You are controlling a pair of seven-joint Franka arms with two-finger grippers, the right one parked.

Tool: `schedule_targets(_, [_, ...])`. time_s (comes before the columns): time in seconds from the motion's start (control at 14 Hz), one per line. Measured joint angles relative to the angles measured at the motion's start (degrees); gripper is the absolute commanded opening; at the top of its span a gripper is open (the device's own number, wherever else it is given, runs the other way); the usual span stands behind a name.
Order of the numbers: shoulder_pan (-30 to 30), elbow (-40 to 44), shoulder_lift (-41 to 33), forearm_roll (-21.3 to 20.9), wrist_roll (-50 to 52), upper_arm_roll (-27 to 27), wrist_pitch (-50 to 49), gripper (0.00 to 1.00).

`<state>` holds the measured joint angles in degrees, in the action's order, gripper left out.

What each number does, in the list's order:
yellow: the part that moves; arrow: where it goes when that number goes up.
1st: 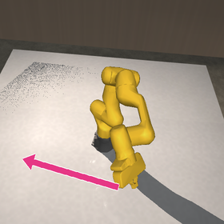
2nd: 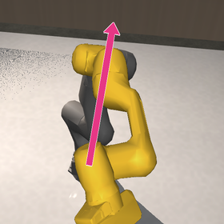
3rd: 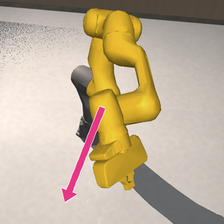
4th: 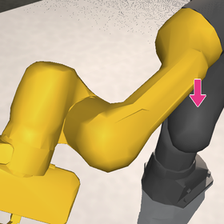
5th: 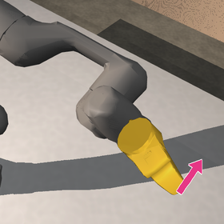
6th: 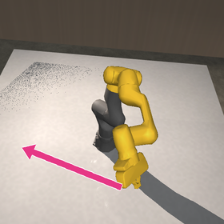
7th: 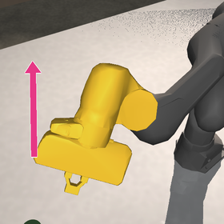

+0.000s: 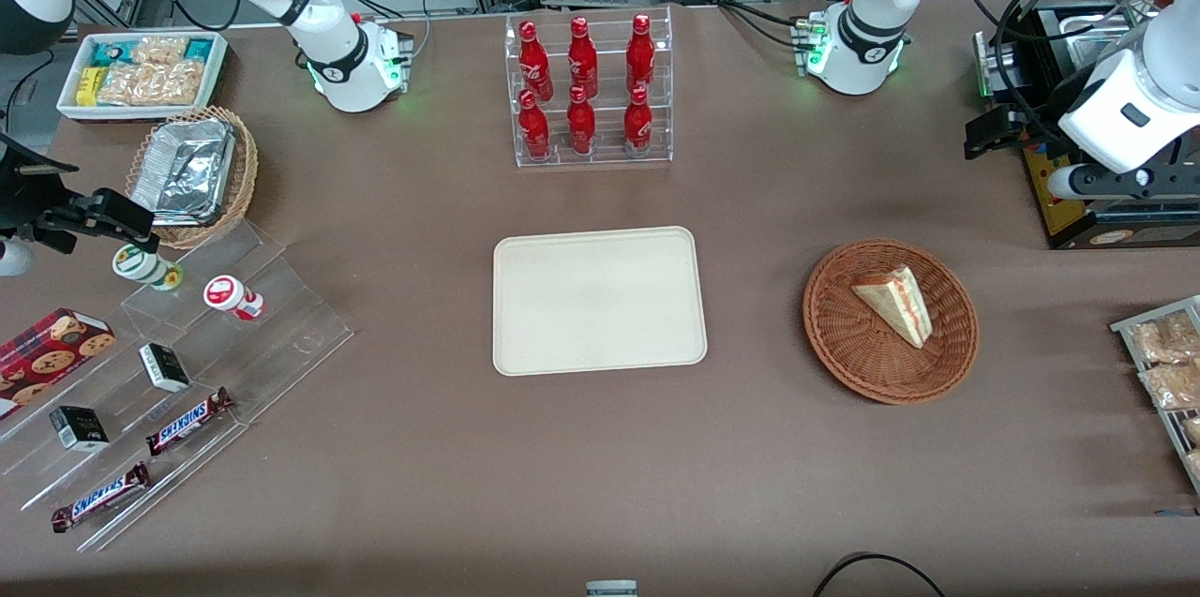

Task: Place sandwich from basket to tray
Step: 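Move the left gripper over the wicker basket toward the sandwich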

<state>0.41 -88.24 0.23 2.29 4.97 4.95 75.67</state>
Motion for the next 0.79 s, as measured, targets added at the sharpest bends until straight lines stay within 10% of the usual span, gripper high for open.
schedule_targets(0.79, [0.1, -7.7, 1.0, 0.0, -0.2, -0.1, 8.6, 1.00])
